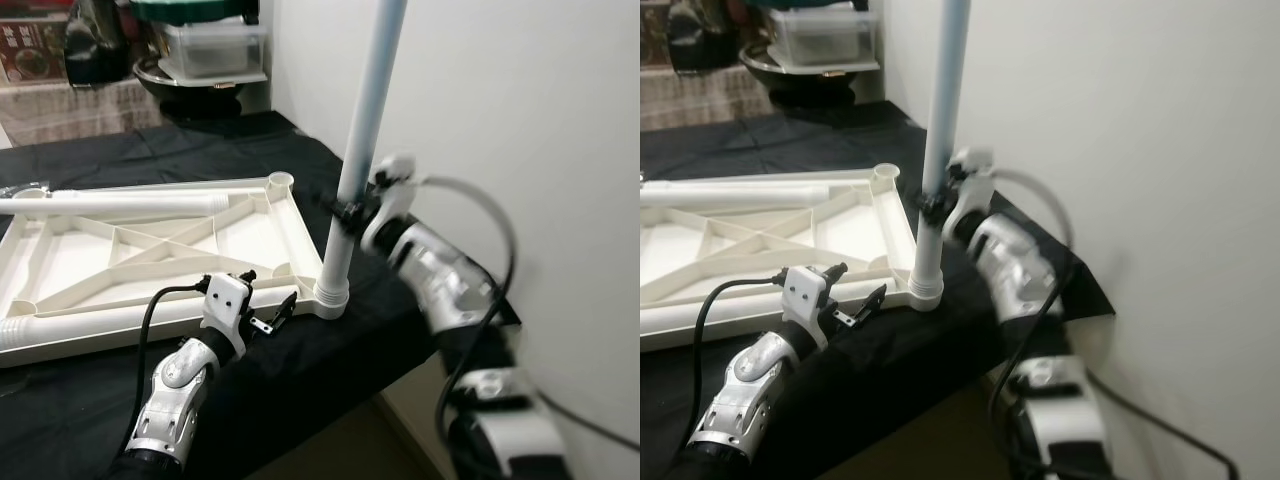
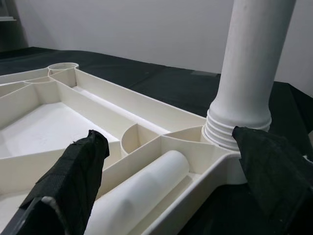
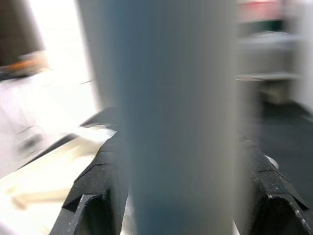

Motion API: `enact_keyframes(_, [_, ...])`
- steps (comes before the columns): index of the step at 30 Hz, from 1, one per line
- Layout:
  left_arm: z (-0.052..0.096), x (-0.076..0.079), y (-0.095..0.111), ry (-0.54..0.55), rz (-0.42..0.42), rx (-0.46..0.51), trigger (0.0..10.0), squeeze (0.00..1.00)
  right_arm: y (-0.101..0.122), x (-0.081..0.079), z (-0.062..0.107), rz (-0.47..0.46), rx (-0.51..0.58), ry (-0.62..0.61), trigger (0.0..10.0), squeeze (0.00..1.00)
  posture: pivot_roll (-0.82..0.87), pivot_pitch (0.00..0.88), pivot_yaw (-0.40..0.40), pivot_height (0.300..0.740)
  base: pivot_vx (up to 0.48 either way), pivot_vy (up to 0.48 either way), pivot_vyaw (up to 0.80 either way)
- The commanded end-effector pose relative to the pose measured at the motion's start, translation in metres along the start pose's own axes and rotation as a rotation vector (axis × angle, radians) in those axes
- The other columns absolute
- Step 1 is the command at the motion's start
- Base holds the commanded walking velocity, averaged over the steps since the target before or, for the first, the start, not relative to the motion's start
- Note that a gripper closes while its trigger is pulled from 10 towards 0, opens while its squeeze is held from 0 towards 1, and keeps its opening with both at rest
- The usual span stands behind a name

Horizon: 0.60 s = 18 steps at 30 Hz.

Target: Building children table

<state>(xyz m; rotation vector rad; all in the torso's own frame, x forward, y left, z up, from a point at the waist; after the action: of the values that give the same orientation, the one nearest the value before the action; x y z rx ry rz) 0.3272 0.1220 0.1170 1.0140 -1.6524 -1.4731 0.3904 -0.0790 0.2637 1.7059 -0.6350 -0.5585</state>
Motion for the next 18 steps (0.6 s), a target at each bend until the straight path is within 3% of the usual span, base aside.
enact_keyframes(1, [0.0,0.002,-0.004,-0.007,0.005,-0.008,10.0,0.0,0.005,-0.022,0.003,-0.008,0.015,0.247,10.0,0.0,0.01,0.0,-0.095,0.74,0.0,0.0,0.0])
enact_keyframes(2, [0.0,0.002,-0.004,-0.007,0.004,-0.009,10.0,0.0,0.006,-0.03,0.008,0.0,0.006,0.376,10.0,0.0,0.01,0.0,-0.1,0.74,0.0,0.0,0.0])
enact_keyframes(3, [0.0,0.002,-0.004,-0.007,0.004,-0.009,10.0,0.0,0.006,-0.03,0.008,0.0,0.006,0.376,10.0,0.0,0.01,0.0,-0.1,0.74,0.0,0.0,0.0])
enact_keyframes(4, [0.0,0.002,-0.004,-0.007,0.004,-0.009,10.0,0.0,0.005,-0.035,0.013,-0.002,-0.008,0.459,10.0,0.0,0.01,0.0,-0.1,0.74,0.0,0.0,0.0])
enact_keyframes(5, [0.0,0.002,-0.004,-0.005,0.004,-0.008,10.0,0.0,-0.002,-0.044,0.017,-0.005,-0.039,0.544,7.0,0.0,0.02,0.0,-0.107,0.74,0.0,0.0,0.0])
enact_keyframes(7, [0.0,0.002,-0.003,-0.003,0.003,-0.007,10.0,0.0,-0.011,-0.054,0.021,-0.011,-0.072,0.622,7.0,0.0,0.02,0.0,-0.107,0.74,0.0,0.0,0.0])
enact_keyframes(8, [0.001,0.002,-0.003,-0.001,0.003,-0.007,10.0,0.0,-0.015,-0.059,0.023,-0.011,-0.083,0.653,5.3,0.0,0.03,0.0,-0.113,0.74,0.0,0.0,0.0])
enact_keyframes(9, [0.001,0.002,-0.003,-0.001,0.003,-0.007,10.0,0.0,-0.015,-0.059,0.023,-0.011,-0.083,0.653,5.3,0.0,0.03,0.0,-0.113,0.74,0.0,0.0,0.0])
enact_keyframes(10, [0.001,0.002,-0.003,0.001,0.002,-0.007,10.0,0.0,-0.02,-0.064,0.023,-0.013,-0.093,0.677,1.4,0.0,0.03,0.0,-0.114,0.74,0.0,0.0,0.0])
enact_keyframes(11, [0.002,0.001,-0.003,0.003,0.001,-0.008,10.0,0.0,-0.029,-0.066,0.019,-0.036,-0.116,0.649,0.0,0.0,0.04,0.0,-0.117,0.74,0.0,0.0,0.0])
enact_keyframes(13, [0.004,0.0,-0.003,0.007,0.0,-0.009,10.0,0.0,-0.05,-0.06,0.009,-0.044,-0.19,0.536,0.0,0.0,0.04,0.0,-0.117,0.74,0.0,0.0,0.0])
enact_keyframes(16, [0.004,0.0,-0.003,0.007,-0.001,-0.009,10.0,0.0,-0.054,-0.057,0.007,-0.043,-0.209,0.507,0.0,0.0,0.04,0.0,-0.117,0.74,0.0,0.0,0.0])
enact_keyframes(17, [0.005,0.0,-0.003,0.008,-0.001,-0.01,10.0,0.0,-0.066,-0.035,-0.002,-0.04,-0.268,0.287,0.0,0.0,0.04,0.0,-0.115,0.74,0.0,0.0,0.0])
enact_keyframes(18, [0.005,0.0,-0.003,0.008,-0.001,-0.01,10.0,0.0,-0.066,-0.035,-0.002,-0.04,-0.268,0.287,0.0,0.0,0.04,0.0,-0.115,0.74,0.0,0.0,0.0])
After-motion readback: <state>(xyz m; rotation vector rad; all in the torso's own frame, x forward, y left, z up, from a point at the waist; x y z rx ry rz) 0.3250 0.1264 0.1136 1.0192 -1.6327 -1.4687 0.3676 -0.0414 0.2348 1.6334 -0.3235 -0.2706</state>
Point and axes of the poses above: a point about 5 cm out from each wrist's last joint towards the gripper, its own z axis pointing back from the gripper into the wrist, its own y axis along the axis of the wrist's last joint, x = y × z, the point moved 3 cm from there along -z, pointing out of the wrist towards the gripper, and after that the axes turned 4 degrees about z, right-handed, at the moved point
